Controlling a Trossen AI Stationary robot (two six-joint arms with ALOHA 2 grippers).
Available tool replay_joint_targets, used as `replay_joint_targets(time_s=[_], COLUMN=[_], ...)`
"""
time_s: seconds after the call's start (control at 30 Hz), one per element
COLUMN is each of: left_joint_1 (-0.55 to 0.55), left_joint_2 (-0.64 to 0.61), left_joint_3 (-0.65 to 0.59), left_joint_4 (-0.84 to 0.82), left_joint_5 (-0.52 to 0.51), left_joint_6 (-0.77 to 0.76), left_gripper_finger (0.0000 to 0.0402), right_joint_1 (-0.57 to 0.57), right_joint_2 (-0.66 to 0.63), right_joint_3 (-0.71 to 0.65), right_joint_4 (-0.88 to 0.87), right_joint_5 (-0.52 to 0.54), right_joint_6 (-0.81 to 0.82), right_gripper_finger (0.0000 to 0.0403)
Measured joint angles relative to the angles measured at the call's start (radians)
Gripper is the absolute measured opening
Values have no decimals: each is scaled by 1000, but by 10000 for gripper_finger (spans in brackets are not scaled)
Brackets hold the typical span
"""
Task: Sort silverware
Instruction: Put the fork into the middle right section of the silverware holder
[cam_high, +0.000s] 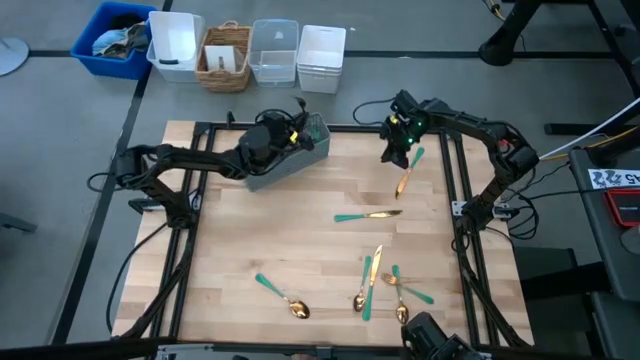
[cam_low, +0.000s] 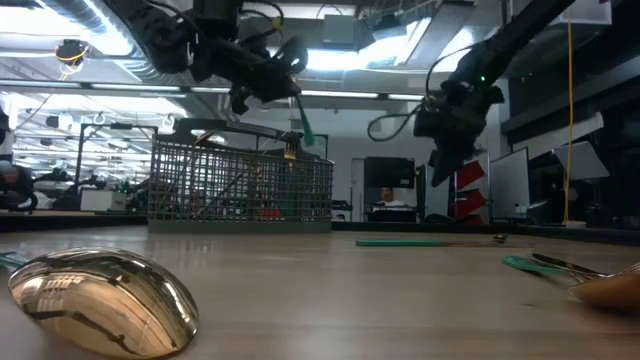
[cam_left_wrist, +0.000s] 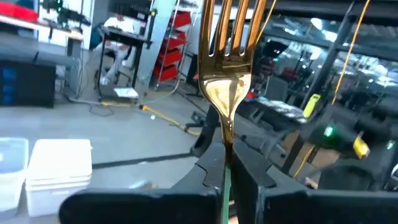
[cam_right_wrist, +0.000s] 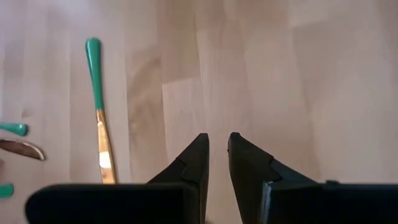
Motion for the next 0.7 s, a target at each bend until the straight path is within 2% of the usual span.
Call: replay_joint_targets(time_s=[0.1,0.27,0.47,0.7], left_joint_1=[0,-9,-13,-11], left_joint_2=[-47,-119,-114,-99], left_joint_3=[1,0,0,0], left_joint_4=[-26,-211,-355,-417], left_joint_5=[0,-1,-3,-4], left_joint_6=[35,48,25,77], left_gripper_finger=[3,3,7,6], right_joint_1=[0,0,33,146], right_joint_2=[0,0,0,0], right_joint_3=[-44,-93,-104,-104], right_joint_4=[46,111,175,215], right_joint_5=[-1,-76,-199,-208], right_joint_6=[0,0,1,0], right_gripper_finger=[62,62,62,62])
